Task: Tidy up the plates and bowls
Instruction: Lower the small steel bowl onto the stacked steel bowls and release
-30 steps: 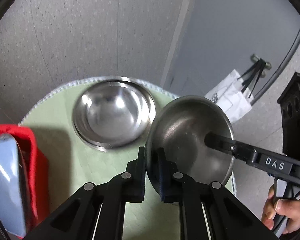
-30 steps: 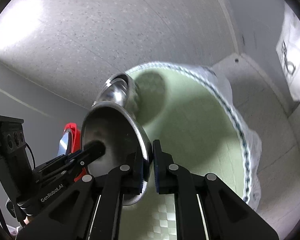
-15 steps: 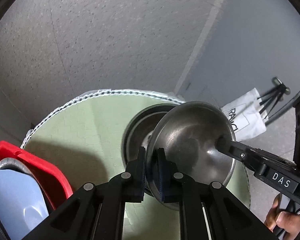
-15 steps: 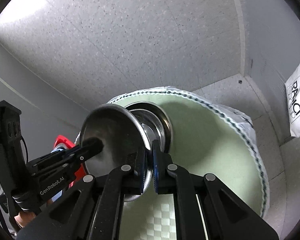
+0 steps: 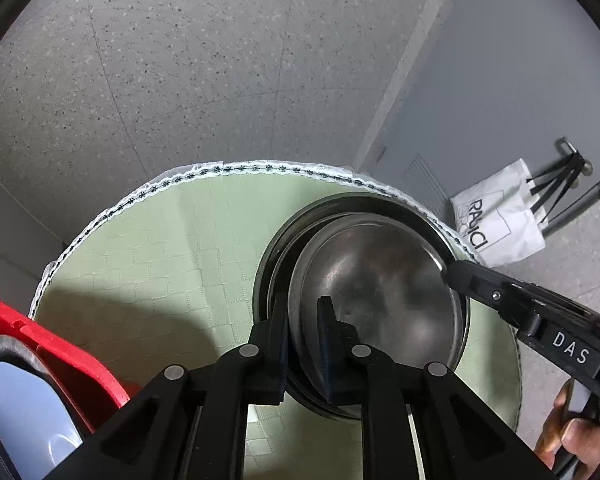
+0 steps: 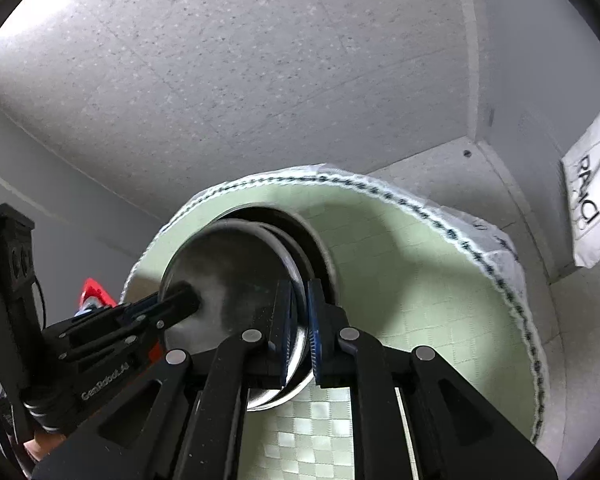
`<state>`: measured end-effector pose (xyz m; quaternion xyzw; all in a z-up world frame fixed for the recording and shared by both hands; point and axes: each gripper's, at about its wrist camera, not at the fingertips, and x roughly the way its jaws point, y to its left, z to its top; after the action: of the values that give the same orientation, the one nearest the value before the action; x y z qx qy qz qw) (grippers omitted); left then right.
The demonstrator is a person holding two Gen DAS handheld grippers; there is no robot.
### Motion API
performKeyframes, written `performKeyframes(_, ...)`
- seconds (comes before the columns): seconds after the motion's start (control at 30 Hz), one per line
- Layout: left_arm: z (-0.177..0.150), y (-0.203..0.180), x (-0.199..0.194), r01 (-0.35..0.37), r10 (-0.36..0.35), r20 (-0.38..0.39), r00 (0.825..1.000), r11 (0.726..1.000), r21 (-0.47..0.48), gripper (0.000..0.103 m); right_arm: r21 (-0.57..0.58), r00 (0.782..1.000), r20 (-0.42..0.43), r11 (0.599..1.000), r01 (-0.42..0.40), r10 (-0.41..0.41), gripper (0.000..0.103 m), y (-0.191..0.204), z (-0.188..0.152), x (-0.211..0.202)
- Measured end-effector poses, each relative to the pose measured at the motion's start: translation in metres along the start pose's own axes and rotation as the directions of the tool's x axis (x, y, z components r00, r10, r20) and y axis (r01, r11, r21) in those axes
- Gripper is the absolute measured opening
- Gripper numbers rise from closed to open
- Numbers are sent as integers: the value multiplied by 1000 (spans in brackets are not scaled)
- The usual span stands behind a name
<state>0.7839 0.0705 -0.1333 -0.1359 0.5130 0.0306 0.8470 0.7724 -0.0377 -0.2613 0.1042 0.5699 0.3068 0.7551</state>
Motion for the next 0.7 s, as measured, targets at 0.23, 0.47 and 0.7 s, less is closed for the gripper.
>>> performKeyframes(0.23,-6,-9,-8,15,-16,13,1000,1000,24,38,6,1000,18,1000,2,-2,12,-1,2,-9)
performKeyframes(0.47,-9,-19,-45,-80,70,133,989,994,73,84,-2,997,76,1000,22,-22,36,1,1,-30)
performKeyframes(0.7,-16,-21,-59,-89,77,145,986,993,72,84,10,992,126,1000,19,-20,49,0,-1,-52)
